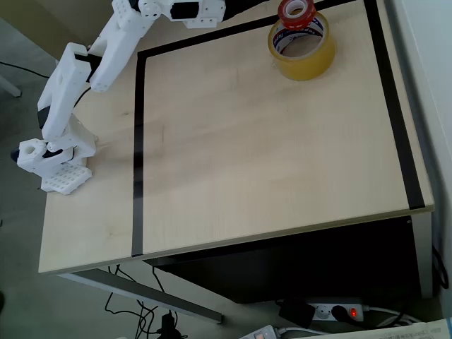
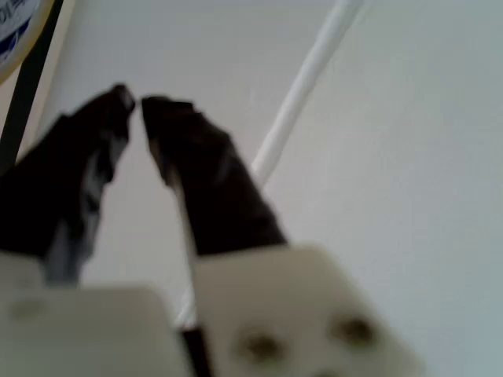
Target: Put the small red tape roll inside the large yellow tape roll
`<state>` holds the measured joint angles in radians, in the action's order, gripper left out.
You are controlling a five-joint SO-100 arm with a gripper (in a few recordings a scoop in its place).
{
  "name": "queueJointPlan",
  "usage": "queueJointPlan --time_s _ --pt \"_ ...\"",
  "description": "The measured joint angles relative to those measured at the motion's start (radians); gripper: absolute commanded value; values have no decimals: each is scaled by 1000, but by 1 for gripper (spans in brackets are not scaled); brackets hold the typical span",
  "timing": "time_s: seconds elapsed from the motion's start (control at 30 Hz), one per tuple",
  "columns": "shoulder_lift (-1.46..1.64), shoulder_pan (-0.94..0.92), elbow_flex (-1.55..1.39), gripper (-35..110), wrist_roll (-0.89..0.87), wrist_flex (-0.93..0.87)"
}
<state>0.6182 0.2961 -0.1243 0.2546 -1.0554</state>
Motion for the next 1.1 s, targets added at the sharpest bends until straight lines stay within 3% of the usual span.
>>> queueJointPlan --time_s 1.1 --pt "-186 0 2 0 0 189"
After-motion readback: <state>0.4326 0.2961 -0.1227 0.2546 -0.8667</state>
